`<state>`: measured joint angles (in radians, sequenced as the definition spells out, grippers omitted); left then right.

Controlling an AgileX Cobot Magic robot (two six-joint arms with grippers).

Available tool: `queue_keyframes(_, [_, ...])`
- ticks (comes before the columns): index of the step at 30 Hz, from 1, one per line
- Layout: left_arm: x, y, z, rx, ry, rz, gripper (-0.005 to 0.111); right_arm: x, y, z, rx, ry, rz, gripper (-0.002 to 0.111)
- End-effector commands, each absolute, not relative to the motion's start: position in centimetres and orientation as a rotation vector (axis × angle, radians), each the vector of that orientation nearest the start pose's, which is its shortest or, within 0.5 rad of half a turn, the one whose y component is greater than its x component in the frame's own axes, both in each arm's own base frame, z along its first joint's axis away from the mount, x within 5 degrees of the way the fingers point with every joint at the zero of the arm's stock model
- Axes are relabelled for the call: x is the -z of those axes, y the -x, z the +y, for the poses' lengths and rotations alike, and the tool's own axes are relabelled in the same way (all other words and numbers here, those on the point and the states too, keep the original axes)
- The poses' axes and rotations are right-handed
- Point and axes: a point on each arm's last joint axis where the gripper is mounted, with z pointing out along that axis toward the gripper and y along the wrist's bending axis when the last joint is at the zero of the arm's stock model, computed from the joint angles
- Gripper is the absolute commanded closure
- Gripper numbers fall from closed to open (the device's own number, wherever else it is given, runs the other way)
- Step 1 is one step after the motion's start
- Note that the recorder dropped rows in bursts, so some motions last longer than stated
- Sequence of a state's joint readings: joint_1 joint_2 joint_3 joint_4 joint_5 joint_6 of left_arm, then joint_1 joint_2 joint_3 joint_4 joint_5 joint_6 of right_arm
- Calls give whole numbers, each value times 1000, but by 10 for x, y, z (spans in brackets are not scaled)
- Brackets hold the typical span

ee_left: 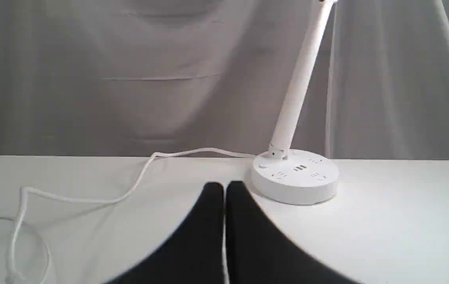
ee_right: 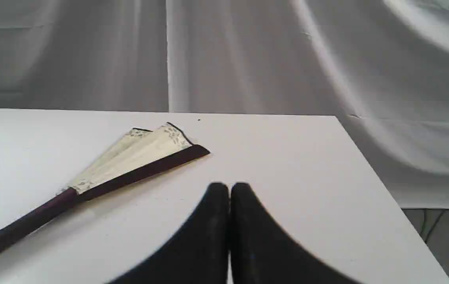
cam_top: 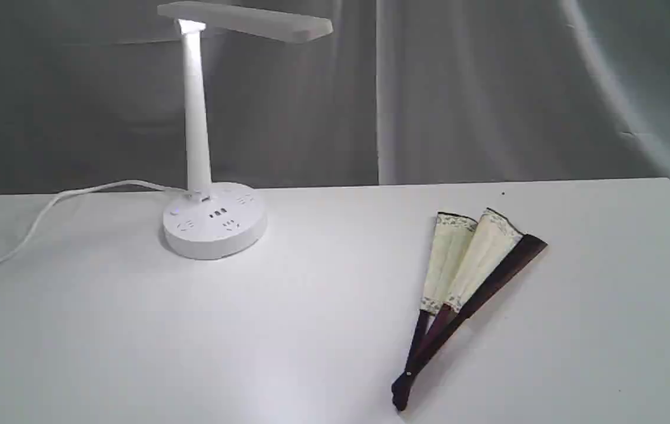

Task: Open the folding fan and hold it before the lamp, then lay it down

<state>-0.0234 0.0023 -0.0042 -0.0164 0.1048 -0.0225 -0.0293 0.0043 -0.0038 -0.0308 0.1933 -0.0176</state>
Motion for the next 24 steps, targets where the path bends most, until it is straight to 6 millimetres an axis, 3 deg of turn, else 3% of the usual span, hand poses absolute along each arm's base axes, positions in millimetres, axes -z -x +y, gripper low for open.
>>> queue_keyframes(1, [-205,-56,-1,53,16,1576,107,-196,-56,-2,56,2,1668,108])
queue_keyframes(16, [-205,-56,-1,134,97,1573,107,-203,-56,-2,54,0,1602,108])
queue_keyframes(18, [-202,-56,-1,134,100,1615,107,-212,-55,-2,55,0,1578,108])
queue_keyframes(24, [-237,-49,-1,151,109,1558,107,-241,-49,-2,58,2,1500,108])
